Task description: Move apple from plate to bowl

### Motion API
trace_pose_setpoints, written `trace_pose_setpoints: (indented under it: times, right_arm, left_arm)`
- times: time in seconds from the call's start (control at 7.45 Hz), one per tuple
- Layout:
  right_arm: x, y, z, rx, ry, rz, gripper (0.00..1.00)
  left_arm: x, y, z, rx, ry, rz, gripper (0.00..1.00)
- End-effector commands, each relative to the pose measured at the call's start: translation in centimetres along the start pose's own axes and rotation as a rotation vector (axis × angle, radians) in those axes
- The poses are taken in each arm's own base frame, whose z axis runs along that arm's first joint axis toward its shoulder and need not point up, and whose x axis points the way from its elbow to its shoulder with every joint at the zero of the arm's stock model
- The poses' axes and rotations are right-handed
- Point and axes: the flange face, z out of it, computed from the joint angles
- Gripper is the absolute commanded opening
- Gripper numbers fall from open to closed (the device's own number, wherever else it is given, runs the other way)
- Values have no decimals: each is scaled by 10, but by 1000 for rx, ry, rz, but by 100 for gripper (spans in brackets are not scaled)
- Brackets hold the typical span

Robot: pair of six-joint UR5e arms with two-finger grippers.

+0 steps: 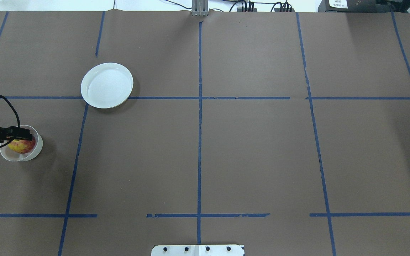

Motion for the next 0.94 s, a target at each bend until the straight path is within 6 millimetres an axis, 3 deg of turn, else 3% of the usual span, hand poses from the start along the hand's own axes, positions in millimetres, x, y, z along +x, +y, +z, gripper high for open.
trace_pose_setpoints:
  times: [0.0,0.13,0.27,0.67,0.8]
  right_arm:
    - [0,0,0,0,0,0,100]
    - [0,0,0,0,0,0,100]
    - [0,0,0,0,0,0,100]
    - [0,0,0,0,0,0,100]
    - [0,0,0,0,0,0,100]
  left_arm:
    - [8,4,-15,-39,48,11,100]
    - [10,2,-35,-37,83,40,100]
    - [-17,-20,-60,8,86,89,100]
    - [-140,-60,-132,24,-58,263,100]
    - [-182,-63,-144,-45,-119,306,100]
